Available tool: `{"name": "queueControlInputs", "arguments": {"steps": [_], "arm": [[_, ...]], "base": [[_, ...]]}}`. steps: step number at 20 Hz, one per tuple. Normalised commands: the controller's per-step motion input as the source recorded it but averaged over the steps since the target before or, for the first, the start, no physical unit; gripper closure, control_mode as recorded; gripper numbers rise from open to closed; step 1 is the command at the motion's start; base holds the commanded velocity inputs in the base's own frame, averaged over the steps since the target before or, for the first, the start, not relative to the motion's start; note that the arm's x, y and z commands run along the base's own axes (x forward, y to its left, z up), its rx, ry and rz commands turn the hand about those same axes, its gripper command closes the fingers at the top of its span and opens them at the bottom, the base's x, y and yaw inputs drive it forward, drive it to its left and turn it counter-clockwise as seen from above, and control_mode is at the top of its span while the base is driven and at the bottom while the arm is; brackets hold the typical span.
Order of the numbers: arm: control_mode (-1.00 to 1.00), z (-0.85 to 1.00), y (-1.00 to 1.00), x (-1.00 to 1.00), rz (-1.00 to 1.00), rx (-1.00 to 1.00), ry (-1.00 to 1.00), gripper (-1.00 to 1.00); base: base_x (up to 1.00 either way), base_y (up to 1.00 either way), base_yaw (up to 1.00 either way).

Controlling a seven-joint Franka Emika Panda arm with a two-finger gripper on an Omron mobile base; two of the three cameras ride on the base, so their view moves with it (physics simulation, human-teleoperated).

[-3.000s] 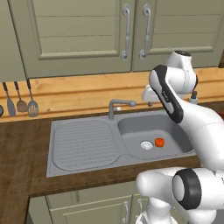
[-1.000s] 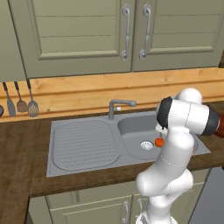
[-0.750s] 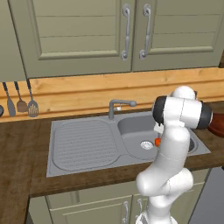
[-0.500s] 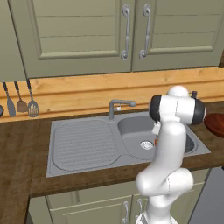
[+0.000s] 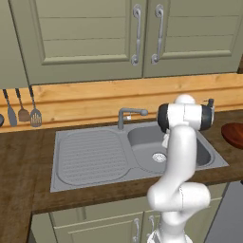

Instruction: Pick the squash from the sink and place it in the bowl. Then pick the bowl and place it in the microwave. Then close the microwave door and press the start button.

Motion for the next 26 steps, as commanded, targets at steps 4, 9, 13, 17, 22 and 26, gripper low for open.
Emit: {"name": "queueControlInputs", "arguments": {"steps": [4,9,13,17,22,26], "arm": [[-1.00,-0.41,-0.19,0.41,0.00,0.00,0.00,-1.00],[-1.00,-0.35,-0.33,0.36,0.00,0.01,0.00,-1.00],[-1.00,-0.30,-0.27,0.41,0.00,0.00,0.00,-1.00],[-1.00,-0.34,-0.02,0.54,0.00,0.00,0.00,-1.00],[-1.00,-0.24,-0.02,0.22,0.00,0.00,0.00,1.00],[-1.00,-0.01,0.00,-0.38,0.00,0.00,0.00,1.00]], "base": [[0.00,0.00,0.00],[0.00,0.00,0.00],[0.00,0.00,0.00],[0.00,0.00,0.00],[0.00,0.00,0.00],[0.00,0.00,0.00]]}}
